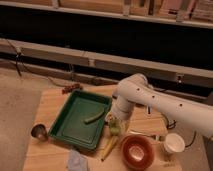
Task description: Place banana in paper cup
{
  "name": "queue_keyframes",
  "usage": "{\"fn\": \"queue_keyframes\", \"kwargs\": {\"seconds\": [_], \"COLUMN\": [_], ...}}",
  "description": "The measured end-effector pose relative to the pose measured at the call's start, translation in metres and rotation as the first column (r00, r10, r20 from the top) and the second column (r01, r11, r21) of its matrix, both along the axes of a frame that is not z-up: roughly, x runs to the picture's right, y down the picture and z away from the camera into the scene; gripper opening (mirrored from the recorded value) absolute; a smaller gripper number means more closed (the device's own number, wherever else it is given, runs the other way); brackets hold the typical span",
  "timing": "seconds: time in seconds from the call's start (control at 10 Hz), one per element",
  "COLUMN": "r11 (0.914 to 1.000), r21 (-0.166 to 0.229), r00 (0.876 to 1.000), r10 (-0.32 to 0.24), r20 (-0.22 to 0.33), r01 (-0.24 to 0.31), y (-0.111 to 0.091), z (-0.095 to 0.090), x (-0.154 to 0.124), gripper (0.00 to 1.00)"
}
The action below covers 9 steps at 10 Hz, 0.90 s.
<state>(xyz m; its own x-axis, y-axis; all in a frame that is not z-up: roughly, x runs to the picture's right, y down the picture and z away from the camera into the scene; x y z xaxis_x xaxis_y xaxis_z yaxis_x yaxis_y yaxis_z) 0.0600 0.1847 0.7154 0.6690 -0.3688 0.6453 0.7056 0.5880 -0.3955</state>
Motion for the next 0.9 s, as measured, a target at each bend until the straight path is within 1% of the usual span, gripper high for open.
{"fn": "queue_keyframes", "kwargs": {"seconds": [0.1,0.2,0.3,0.5,0.6,0.7,0.8,0.9], "r11": [1.0000,1.0000,0.9997,0.9980,0.9950,0.9905,0.9876,0.9860], "r21": [-0.002,-0.006,-0.021,-0.058,-0.094,-0.129,-0.148,-0.158], "r00": [1.000,1.000,1.000,0.998,0.996,0.995,0.994,0.993], "r10": [0.000,0.001,0.010,0.026,0.041,0.058,0.066,0.069], "r20": [0.000,0.005,0.018,0.053,0.074,0.087,0.091,0.093], "r01": [0.000,-0.001,-0.010,-0.023,-0.034,-0.047,-0.052,-0.054], "y": [0.000,0.002,0.010,0.040,0.063,0.085,0.099,0.107], "z": [0.000,0.000,0.001,0.006,0.011,0.015,0.017,0.018], "x": [-0.001,-0.003,-0.006,-0.031,-0.051,-0.063,-0.067,-0.070], "gripper": [0.70,0.77,0.80,0.80,0.80,0.80,0.80,0.80]}}
